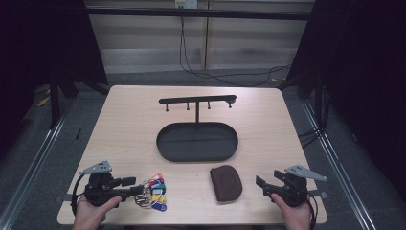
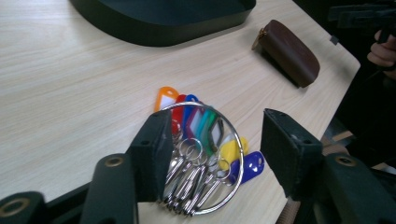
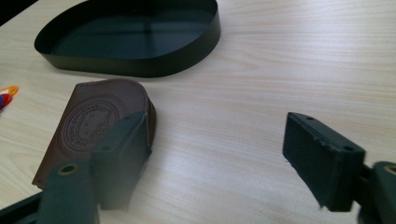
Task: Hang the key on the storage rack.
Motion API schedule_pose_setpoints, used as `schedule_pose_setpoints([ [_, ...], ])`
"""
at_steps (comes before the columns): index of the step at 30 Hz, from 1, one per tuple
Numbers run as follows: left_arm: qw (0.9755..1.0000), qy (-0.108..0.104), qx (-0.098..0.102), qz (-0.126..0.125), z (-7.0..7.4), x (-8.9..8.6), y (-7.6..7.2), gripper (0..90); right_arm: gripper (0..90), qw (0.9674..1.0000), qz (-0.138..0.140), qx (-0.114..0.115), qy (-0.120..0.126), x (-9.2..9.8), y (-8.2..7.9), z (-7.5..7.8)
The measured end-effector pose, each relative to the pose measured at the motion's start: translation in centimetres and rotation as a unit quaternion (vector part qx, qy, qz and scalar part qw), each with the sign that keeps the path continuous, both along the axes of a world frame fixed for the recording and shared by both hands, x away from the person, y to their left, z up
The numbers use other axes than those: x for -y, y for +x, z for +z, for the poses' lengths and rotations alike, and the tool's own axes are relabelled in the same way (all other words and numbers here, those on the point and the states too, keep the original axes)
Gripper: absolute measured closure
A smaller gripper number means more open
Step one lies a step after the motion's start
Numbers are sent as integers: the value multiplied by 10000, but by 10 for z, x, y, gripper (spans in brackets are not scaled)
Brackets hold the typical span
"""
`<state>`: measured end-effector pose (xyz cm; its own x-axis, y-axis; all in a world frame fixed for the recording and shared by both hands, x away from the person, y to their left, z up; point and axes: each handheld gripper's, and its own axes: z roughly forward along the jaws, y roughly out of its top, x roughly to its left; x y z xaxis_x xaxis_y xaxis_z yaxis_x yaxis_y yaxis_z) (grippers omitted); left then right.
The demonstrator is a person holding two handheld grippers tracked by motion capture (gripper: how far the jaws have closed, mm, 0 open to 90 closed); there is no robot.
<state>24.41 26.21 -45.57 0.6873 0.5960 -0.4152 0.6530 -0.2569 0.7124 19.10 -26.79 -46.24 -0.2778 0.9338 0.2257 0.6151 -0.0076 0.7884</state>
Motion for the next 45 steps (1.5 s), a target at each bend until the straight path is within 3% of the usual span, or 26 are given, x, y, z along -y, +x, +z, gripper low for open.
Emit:
schedule_pose_setpoints([
  [5,10000,54,27,25,3,-3,0,497,214,9999,114,-93,54,2,3,-2],
  [8,9999,-97,52,-1,3,-3,0,473,243,10000,-8,-13,-4,3,2,-1],
  [13,9996,-37,119,-270,6,3,-4,470,247,10000,-60,-1,-13,4,0,0],
  [15,9993,-47,36,-374,9,6,-6,478,246,10000,-71,-12,-30,3,0,0],
  [17,9985,96,15,-542,12,12,-9,494,247,9999,-5,-91,-85,0,1,-2],
  [19,9978,44,33,-667,13,14,-10,495,246,9999,28,-97,-104,-1,2,-2],
  [20,9967,77,76,-801,14,16,-10,541,250,9998,52,-131,-158,-3,3,-3],
  [22,9961,282,102,-835,16,21,-10,550,268,9996,96,-200,-187,-4,3,-4],
  [23,9941,373,30,-1017,17,28,-10,564,268,9992,131,-269,-250,-5,4,-5],
  [24,9941,373,30,-1017,17,28,-10,565,268,9992,152,-277,-233,-6,4,-5],
  [30,9878,1069,-94,-1125,18,51,-7,588,264,9994,182,-235,-197,-7,3,-4],
  [32,9845,1255,-192,-1211,18,56,-5,592,262,9994,157,-238,-214,-7,3,-4],
  [33,9811,1415,-220,-1305,18,62,-4,592,261,9993,165,-246,-211,-7,3,-4],
  [40,9786,1532,-376,-1321,22,72,1,698,256,9992,230,-248,-234,-9,4,-5],
  [45,9725,1777,-561,-1399,21,79,5,709,255,9990,285,-242,-240,-10,4,-5],
])
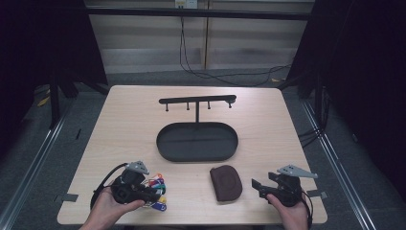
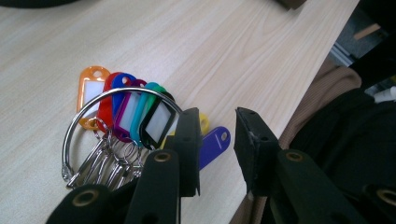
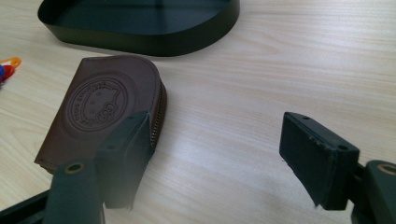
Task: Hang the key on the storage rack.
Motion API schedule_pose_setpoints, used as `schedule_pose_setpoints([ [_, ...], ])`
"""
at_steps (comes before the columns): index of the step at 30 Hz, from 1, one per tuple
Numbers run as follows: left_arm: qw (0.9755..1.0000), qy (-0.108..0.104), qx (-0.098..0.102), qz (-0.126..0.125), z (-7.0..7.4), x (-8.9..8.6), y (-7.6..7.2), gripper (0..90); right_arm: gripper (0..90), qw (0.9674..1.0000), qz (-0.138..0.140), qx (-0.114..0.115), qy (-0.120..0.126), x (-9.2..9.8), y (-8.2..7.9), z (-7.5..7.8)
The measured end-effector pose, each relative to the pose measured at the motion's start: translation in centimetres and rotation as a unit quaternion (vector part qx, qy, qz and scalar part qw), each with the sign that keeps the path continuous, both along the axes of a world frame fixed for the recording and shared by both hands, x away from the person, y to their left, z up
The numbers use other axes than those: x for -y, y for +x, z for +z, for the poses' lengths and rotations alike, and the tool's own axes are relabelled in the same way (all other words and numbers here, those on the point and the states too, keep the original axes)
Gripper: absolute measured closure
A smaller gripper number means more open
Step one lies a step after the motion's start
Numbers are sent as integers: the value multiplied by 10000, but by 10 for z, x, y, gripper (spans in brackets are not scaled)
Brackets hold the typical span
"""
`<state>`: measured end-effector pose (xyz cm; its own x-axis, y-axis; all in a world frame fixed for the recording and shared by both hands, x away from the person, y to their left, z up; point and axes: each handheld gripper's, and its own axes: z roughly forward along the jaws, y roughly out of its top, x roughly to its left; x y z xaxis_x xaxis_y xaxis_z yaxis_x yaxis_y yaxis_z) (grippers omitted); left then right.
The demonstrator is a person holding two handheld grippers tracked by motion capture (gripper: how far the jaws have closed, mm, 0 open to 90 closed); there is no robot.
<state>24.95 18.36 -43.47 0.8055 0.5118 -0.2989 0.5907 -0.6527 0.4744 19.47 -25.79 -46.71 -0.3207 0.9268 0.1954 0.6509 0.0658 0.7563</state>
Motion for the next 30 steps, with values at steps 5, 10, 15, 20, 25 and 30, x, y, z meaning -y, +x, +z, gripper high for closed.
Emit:
schedule_pose_setpoints([
  [5,9996,262,-116,-83,-6,3,0,738,255,10000,6,37,-34,-1,0,0],
  [10,9985,458,-299,-80,-13,6,4,792,254,10000,18,28,-49,-1,1,0],
  [15,9978,544,-378,-70,-20,10,4,804,248,10000,20,32,-51,-1,1,0],
  [20,9958,833,-362,-118,-23,15,5,802,248,10000,22,-2,-56,-2,1,0],
  [25,9947,922,-411,-194,-27,18,5,807,248,10000,-4,17,-70,-1,2,0],
  [30,9931,1032,-495,-250,-27,21,7,800,248,10000,6,6,-86,-1,3,-1],
])
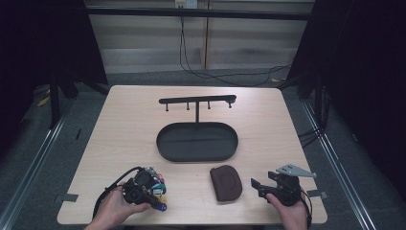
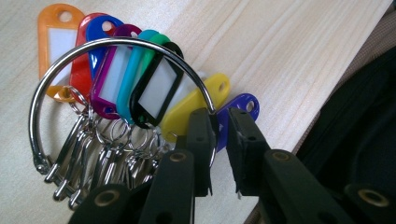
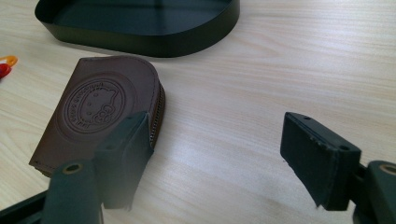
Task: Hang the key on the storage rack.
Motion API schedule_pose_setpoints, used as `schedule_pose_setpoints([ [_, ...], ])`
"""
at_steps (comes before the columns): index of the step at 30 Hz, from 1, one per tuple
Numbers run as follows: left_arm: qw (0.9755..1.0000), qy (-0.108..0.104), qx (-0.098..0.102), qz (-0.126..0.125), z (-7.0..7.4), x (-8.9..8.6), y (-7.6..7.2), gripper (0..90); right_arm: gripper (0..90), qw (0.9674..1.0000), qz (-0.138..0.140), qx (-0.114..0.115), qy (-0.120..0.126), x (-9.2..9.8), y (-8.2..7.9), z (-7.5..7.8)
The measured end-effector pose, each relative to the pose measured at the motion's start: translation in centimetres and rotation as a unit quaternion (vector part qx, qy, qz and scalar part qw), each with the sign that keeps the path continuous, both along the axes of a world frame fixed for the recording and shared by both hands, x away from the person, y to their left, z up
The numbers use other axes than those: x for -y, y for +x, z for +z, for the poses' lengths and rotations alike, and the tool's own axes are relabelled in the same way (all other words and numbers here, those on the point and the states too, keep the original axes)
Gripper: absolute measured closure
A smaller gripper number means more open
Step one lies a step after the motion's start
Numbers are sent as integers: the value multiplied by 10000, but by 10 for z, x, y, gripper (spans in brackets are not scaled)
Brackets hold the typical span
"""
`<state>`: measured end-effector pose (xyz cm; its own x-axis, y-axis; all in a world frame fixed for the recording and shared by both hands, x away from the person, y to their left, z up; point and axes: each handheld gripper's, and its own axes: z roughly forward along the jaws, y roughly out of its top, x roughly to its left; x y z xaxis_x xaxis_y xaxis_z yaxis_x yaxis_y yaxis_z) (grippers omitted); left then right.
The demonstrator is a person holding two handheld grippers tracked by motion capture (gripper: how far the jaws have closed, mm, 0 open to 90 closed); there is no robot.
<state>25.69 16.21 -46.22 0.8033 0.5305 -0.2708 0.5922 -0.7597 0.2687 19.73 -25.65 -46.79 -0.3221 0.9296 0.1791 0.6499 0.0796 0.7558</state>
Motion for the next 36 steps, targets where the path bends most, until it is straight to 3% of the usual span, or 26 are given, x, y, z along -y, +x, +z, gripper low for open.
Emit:
schedule_pose_setpoints([
  [4,9996,277,-27,-69,1,7,2,828,248,10000,-7,-2,-11,0,0,0],
  [10,9973,663,-246,-188,1,16,10,857,248,10000,-36,-12,71,2,1,-1],
  [12,9971,675,-339,-101,1,17,12,860,248,10000,-43,-8,68,2,1,-1],
  [17,9956,767,-506,-170,0,20,17,863,248,10000,2,-52,-7,-1,2,-2],
  [22,9929,738,-927,-47,-2,18,27,861,248,10000,-7,-56,-5,-1,3,-2],
  [28,9925,710,-920,-367,-2,17,29,868,248,9999,13,-101,-21,-1,4,-3],
  [31,9931,670,-903,-334,-2,16,28,870,248,9999,16,-105,-21,-1,4,-3],
  [32,9924,724,-903,-428,-2,15,30,870,248,9999,13,-104,-16,-1,4,-3],
  [34,9935,715,-850,-244,-1,14,29,872,247,9999,4,-116,-18,-1,4,-3],
  [36,9938,709,-826,-224,2,12,30,872,248,9999,-1,-113,-15,-1,4,-3],
])
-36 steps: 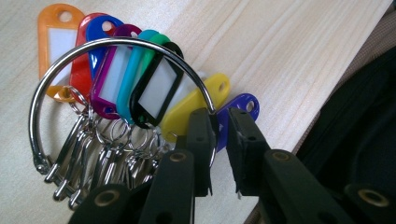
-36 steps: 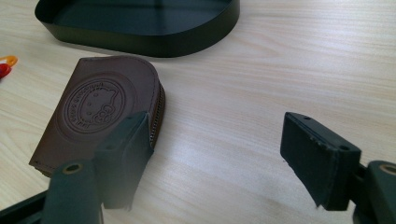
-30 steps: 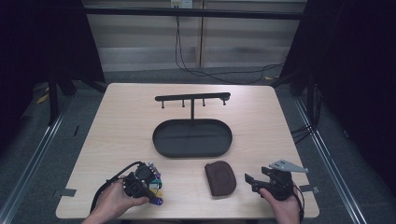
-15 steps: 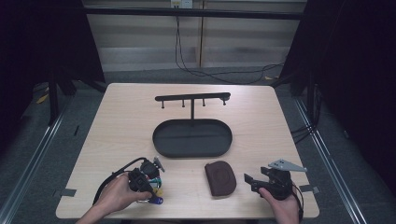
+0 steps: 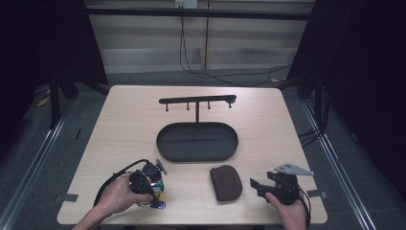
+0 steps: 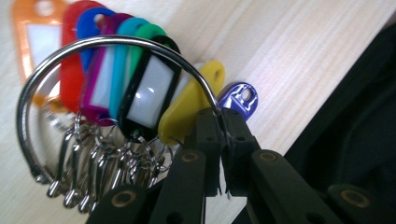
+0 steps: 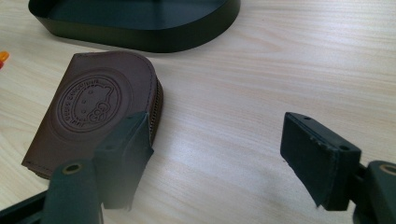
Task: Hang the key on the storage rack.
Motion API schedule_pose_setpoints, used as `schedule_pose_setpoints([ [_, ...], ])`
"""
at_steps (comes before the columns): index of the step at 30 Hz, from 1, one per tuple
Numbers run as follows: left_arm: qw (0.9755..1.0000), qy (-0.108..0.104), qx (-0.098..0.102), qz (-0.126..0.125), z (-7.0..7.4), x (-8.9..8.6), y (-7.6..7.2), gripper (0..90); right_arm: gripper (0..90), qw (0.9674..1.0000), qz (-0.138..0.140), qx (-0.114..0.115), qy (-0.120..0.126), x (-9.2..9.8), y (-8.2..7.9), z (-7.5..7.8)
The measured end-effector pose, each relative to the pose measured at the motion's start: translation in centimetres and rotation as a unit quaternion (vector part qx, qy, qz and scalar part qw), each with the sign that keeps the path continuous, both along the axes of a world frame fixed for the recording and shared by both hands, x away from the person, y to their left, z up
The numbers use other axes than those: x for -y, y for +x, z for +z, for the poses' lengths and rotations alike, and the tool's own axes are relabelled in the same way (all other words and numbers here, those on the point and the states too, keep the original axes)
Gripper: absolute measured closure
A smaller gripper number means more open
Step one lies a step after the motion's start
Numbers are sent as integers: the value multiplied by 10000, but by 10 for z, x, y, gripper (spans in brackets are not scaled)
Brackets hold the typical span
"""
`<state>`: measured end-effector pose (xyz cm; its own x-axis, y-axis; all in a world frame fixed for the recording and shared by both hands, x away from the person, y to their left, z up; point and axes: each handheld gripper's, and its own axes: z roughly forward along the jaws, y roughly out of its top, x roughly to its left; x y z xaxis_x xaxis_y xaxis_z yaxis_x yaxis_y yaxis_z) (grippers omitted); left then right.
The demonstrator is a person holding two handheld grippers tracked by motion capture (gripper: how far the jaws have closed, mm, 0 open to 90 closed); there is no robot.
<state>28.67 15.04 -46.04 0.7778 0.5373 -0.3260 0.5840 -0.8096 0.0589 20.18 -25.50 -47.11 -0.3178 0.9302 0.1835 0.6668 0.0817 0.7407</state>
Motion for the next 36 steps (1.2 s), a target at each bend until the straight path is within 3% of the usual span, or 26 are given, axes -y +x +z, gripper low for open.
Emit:
schedule_pose_setpoints([
  [9,9996,-147,199,-159,16,-9,1,871,248,10000,4,-15,-21,0,1,-1],
  [15,9995,-195,232,-90,28,-17,1,872,247,10000,-3,-19,-30,0,1,-1],
  [20,9988,-259,393,127,42,-26,3,872,247,10000,-9,-38,-37,0,2,-1],
  [22,9987,-271,413,100,47,-28,5,873,247,10000,-13,-31,-38,0,2,-1],
  [30,9980,-106,622,12,66,-37,9,876,247,10000,-16,-42,-50,1,3,-2],
  [36,9975,-27,679,204,79,-41,15,879,247,10000,-31,-53,-50,1,3,-2],
])
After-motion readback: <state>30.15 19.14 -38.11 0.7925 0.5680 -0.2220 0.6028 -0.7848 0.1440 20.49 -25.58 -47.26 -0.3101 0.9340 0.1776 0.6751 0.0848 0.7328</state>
